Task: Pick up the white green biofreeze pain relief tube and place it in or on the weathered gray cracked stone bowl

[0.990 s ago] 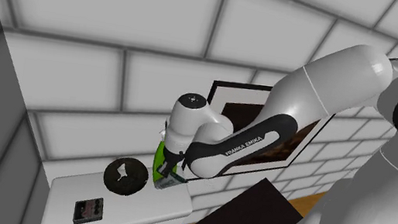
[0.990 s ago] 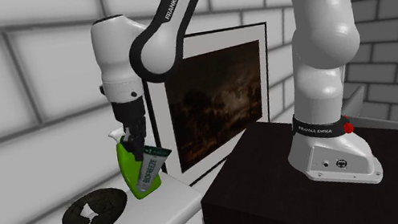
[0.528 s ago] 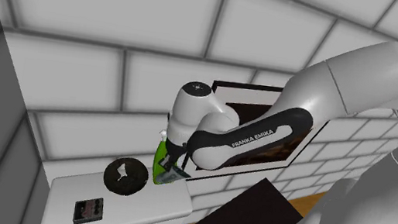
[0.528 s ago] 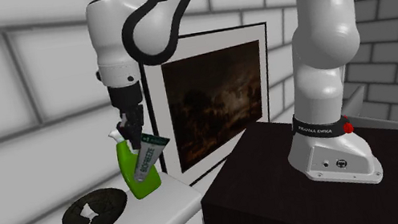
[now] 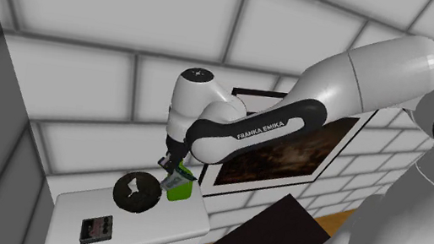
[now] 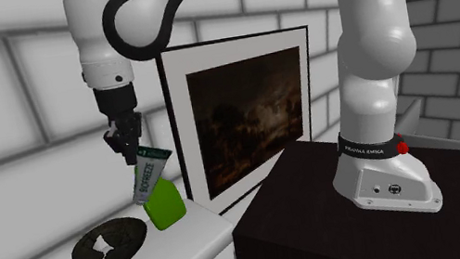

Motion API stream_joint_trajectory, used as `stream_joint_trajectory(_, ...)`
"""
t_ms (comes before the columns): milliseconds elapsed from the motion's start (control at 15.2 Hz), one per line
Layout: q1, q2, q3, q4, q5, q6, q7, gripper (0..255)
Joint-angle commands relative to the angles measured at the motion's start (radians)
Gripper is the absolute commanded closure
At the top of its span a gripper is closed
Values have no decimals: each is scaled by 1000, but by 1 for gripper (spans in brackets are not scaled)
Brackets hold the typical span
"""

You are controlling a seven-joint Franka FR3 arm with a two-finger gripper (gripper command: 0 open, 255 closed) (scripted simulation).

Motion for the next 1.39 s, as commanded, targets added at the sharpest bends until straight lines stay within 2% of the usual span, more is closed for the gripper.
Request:
stream_joint_trajectory(0, 6, 64, -1, 96, -25, -37, 17, 255)
stream_joint_trajectory(462, 54, 291, -11, 478, -88, -208, 51, 255)
stream_joint_trajectory(594, 79, 384, -16, 642, -107, -283, 55, 255)
stream_joint_trajectory(1320, 88, 449, -34, 588, -136, -168, 79, 255)
